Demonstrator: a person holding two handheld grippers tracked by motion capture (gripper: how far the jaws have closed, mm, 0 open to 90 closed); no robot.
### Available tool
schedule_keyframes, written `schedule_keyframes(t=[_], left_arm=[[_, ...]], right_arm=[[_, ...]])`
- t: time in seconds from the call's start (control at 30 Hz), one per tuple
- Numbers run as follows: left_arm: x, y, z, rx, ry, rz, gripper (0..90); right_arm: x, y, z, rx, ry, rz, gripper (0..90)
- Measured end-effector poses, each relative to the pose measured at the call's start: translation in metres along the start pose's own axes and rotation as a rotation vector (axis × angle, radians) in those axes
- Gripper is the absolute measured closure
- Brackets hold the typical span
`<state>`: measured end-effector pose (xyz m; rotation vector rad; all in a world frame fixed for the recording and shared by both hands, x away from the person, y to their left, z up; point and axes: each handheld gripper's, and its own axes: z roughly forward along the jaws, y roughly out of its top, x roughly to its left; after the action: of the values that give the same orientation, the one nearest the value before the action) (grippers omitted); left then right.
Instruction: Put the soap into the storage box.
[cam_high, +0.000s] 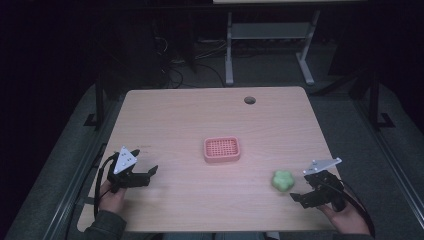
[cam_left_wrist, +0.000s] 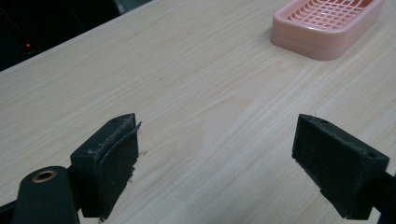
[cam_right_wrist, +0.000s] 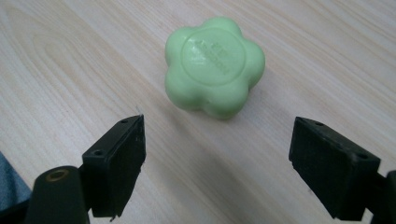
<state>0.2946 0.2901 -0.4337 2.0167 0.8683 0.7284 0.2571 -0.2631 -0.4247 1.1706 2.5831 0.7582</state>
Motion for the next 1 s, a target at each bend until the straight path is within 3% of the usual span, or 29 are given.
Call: schedule_keyframes(t=[0.4,1.0], left_arm=[[0.0,0.001,-0.002,-0.002,-0.001,0.011,14.1],[0.001,0.001,-0.001,-0.004,-0.003,0.01,14.1]], right_arm=[[-0.002,0.016,0.001,0.032,0.004,-0.021,17.7],[-0.003,0.047,0.02,0.142,0.015,-0.065,15.8]])
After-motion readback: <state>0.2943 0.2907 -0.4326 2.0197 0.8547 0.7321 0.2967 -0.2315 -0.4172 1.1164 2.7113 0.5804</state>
